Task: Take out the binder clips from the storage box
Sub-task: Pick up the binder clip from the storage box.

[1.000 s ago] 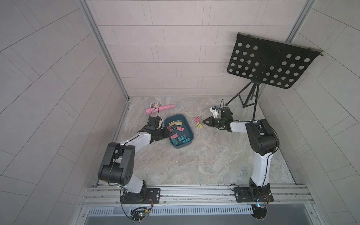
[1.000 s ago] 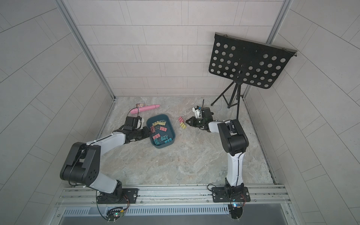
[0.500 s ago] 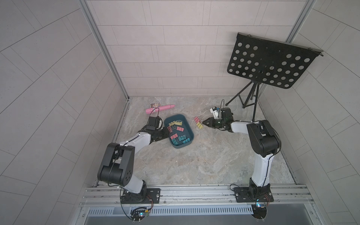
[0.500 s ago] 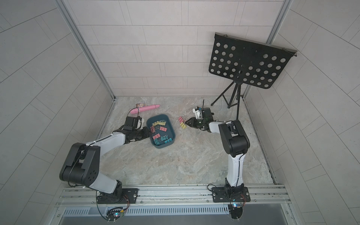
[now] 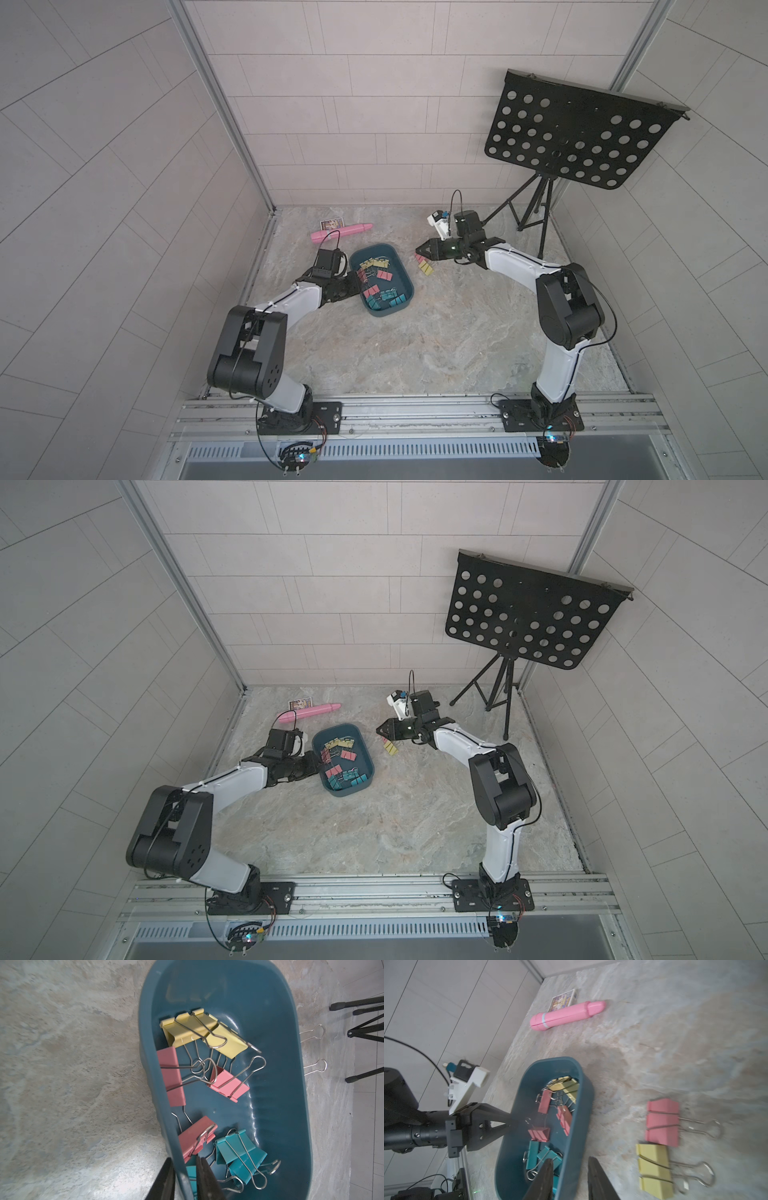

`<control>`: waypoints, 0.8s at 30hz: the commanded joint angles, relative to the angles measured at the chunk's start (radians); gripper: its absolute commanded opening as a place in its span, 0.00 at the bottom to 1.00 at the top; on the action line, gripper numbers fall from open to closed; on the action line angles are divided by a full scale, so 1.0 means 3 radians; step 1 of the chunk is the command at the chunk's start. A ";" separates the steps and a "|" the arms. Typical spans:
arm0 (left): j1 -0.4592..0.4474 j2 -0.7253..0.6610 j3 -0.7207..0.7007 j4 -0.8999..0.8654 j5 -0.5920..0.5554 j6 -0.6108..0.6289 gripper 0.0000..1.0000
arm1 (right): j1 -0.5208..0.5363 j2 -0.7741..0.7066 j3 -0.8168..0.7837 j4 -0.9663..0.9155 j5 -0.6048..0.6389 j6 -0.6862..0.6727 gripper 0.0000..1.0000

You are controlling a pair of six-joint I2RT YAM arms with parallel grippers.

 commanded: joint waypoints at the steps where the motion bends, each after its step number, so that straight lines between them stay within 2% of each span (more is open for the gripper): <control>1: -0.0016 -0.0069 0.0014 -0.0100 -0.0036 0.0061 0.26 | 0.0209 0.0076 0.0247 -0.0460 0.0207 -0.0344 0.32; 9: -0.0014 -0.0088 0.0014 -0.0099 -0.0031 0.0058 0.26 | 0.0514 0.0460 0.0713 -0.0748 0.0473 -0.0517 0.32; 17: -0.0013 -0.0095 0.0010 -0.0100 -0.0025 0.0061 0.26 | 0.0562 0.0859 0.1192 -0.1039 0.0650 -0.0621 0.31; 24: -0.0012 -0.0090 0.0008 -0.0100 -0.0023 0.0060 0.26 | 0.0609 0.1060 0.1374 -0.1129 0.0769 -0.0677 0.31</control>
